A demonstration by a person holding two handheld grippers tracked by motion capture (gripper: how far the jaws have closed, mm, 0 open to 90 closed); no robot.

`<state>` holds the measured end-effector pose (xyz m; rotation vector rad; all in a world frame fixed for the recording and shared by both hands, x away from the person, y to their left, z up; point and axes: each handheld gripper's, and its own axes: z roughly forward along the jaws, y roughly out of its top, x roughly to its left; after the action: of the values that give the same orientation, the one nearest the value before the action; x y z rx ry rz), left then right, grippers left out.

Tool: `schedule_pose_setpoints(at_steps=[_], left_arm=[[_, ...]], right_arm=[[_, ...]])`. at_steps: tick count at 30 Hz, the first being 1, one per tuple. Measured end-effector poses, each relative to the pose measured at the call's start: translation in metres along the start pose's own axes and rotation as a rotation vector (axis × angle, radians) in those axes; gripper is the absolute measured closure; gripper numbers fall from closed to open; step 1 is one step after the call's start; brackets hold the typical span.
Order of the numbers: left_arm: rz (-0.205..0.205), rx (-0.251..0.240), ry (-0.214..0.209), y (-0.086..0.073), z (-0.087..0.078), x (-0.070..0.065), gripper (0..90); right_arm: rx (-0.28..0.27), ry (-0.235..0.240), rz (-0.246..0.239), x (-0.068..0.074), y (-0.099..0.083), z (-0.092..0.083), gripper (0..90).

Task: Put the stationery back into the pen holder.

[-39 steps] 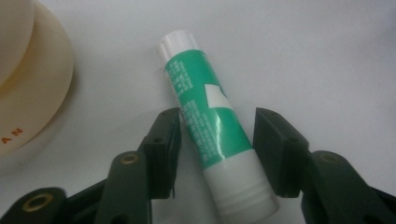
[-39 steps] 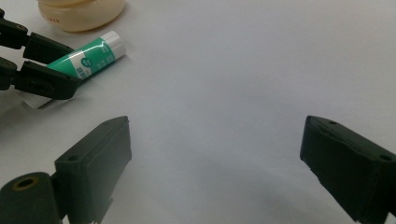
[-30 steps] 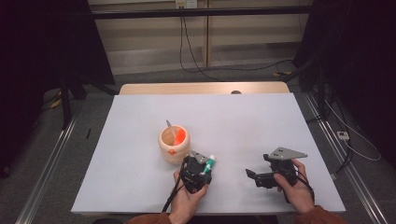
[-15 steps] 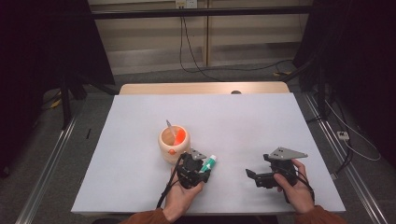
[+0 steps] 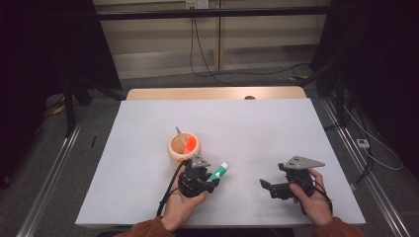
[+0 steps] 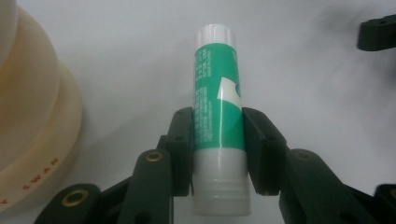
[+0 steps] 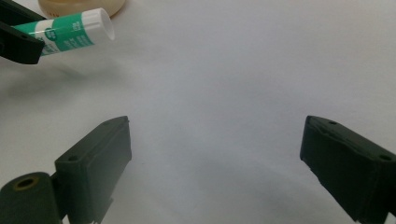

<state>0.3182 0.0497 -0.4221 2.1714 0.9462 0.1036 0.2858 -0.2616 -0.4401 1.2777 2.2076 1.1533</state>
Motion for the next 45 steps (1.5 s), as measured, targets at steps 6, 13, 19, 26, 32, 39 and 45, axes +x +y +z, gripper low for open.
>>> schedule_pose_setpoints(at_steps=[6,13,19,26,32,39,45], left_arm=[[0.010,-0.021,-0.047,0.002,-0.007,0.001,65.9],[0.010,-0.037,-0.093,0.004,-0.022,0.008,65.9],[0.038,-0.040,-0.122,0.005,-0.038,0.012,65.9],[0.045,-0.037,-0.143,0.007,-0.047,0.017,65.9],[0.054,-0.016,-0.153,0.008,-0.051,0.020,65.9],[0.089,0.040,-0.175,0.013,-0.049,0.018,65.9],[0.133,0.071,-0.196,0.020,-0.045,0.015,65.9]], right_arm=[[-0.001,0.014,-0.014,0.001,0.000,0.000,8.4],[-0.007,0.029,-0.048,0.004,0.001,0.000,8.2],[-0.037,0.041,-0.132,0.016,0.004,0.000,8.1],[-0.042,0.049,-0.171,0.022,0.006,0.001,8.1],[-0.070,0.030,-0.230,0.027,0.008,0.001,8.2],[-0.058,0.059,-0.317,0.041,0.015,0.006,8.9],[-0.047,0.068,-0.447,0.057,0.020,0.007,7.1]])
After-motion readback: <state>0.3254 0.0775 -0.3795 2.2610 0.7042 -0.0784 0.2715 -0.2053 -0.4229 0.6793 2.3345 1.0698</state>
